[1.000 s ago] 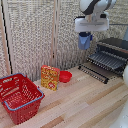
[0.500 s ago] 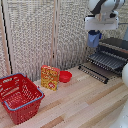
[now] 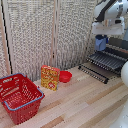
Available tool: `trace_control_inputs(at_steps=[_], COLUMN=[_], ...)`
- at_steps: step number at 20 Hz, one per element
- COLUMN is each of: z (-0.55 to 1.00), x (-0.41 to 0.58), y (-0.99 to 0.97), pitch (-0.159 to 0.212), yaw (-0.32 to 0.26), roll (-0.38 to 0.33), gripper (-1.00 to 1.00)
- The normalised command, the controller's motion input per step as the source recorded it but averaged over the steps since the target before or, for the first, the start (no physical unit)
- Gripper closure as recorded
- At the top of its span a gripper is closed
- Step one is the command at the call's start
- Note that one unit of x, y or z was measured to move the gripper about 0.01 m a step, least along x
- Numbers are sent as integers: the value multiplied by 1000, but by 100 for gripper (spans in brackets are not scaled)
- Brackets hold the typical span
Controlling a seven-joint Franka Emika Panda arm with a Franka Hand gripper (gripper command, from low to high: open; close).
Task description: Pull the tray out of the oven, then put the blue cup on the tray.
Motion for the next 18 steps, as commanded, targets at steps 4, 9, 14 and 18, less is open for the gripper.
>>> trace_control_inputs(at_steps=[4, 9, 14, 18], z=[-56, -390, -423, -137], x=[187, 75, -13, -3], y=[-708, -274, 14, 1], pitch=[148, 57, 47, 57], yaw=[-86, -12, -36, -62], roll=[-2, -3, 0, 0], gripper=[100, 100, 100, -100])
